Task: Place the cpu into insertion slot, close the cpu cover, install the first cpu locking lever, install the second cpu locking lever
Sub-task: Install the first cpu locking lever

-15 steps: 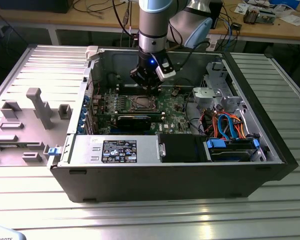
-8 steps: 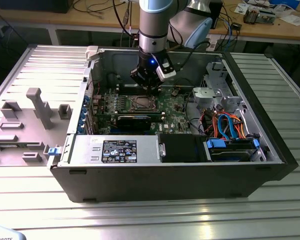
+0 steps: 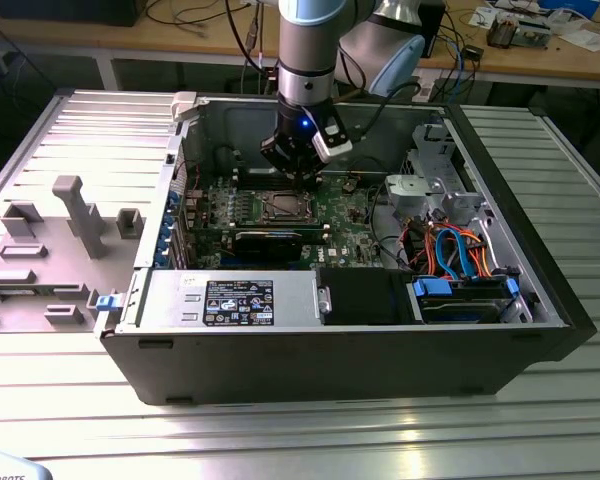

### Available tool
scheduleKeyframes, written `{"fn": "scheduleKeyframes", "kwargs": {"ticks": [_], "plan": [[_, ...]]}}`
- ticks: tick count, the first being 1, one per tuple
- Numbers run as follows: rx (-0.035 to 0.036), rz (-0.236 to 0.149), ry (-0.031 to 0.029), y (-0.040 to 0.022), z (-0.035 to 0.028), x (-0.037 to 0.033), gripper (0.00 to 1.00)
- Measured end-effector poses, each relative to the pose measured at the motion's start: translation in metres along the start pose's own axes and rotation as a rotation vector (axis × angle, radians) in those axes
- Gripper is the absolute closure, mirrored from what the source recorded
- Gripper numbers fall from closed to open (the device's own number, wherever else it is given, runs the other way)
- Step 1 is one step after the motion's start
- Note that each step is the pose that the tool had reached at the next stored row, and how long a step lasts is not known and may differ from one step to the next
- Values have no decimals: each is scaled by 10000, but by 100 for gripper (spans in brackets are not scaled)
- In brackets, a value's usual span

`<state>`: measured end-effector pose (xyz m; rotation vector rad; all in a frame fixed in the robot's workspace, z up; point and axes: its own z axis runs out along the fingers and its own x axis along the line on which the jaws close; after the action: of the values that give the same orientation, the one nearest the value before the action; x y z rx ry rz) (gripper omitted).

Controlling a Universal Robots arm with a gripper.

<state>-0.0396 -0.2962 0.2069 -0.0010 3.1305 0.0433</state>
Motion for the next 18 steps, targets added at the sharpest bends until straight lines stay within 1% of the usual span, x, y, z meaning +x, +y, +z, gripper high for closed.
{"fn": "scheduleKeyframes", "kwargs": {"ticks": [7,15,17,18], "plan": [[2,-7,1,-27,-2,5,89],[2,-10,2,-36,-2,5,89],[17,-11,2,-36,-1,4,89],[37,-11,1,-36,2,4,89]]}}
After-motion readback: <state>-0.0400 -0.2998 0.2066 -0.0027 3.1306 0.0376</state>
